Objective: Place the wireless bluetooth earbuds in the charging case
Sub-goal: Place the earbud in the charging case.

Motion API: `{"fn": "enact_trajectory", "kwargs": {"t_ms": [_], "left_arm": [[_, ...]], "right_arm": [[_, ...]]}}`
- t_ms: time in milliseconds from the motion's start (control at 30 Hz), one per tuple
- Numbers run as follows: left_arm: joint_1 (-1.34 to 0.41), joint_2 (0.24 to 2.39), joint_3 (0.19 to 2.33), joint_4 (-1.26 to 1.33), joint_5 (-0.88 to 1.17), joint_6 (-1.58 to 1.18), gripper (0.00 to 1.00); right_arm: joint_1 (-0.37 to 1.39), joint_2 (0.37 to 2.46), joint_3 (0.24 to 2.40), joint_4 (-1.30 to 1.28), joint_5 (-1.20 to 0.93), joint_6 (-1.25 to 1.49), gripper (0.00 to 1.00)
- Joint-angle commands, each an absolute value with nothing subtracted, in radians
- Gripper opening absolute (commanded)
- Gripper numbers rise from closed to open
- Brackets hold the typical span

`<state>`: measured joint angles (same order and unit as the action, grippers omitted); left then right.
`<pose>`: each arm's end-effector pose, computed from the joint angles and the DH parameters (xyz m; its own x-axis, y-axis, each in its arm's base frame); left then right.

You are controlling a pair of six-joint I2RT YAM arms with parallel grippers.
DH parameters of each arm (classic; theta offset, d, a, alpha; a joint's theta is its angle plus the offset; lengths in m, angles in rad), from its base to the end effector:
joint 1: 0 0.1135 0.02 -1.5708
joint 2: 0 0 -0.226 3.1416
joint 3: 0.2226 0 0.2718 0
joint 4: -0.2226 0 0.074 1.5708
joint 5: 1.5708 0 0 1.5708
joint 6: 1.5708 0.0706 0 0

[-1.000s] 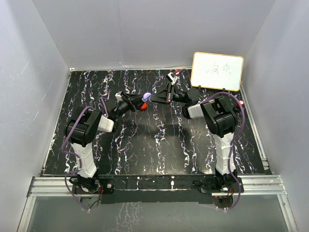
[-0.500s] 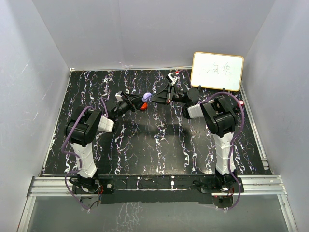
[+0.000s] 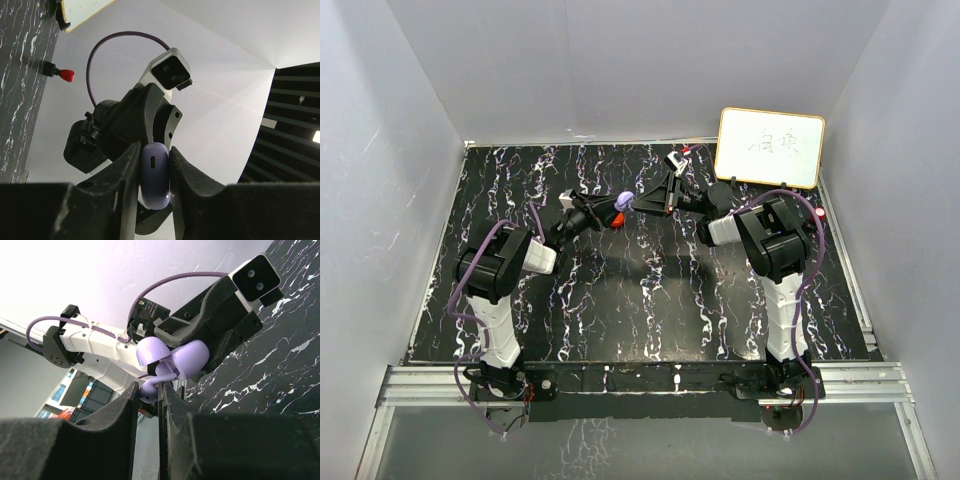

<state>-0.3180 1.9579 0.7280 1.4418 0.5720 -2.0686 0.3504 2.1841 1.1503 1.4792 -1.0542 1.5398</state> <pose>0.3498 -0.1554 0.1210 -0.7681 -0.5249 0.3668 -0.1900 -0.3601 -0.9133 0.3880 0.2071 0.1481 -0.8936 0.1990 -0.4024 -0.4325 -0.1418 0.8904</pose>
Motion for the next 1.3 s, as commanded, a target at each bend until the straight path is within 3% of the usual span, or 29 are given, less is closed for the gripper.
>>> {"fn": "enact_trajectory", "kwargs": {"t_ms": [0,1267], "left_arm": [[-0.336,1.921,0.762,1.789,0.588,-2.372,0.0],[-0.348,1.886,0.767,1.789,0.573,-2.388,0.0]], "right_arm": [[0.346,2.199,1.193,1.82,-1.053,1.534,0.0],[0.341,2.21,1.203,1.82,-1.037,1.528,0.0]]}}
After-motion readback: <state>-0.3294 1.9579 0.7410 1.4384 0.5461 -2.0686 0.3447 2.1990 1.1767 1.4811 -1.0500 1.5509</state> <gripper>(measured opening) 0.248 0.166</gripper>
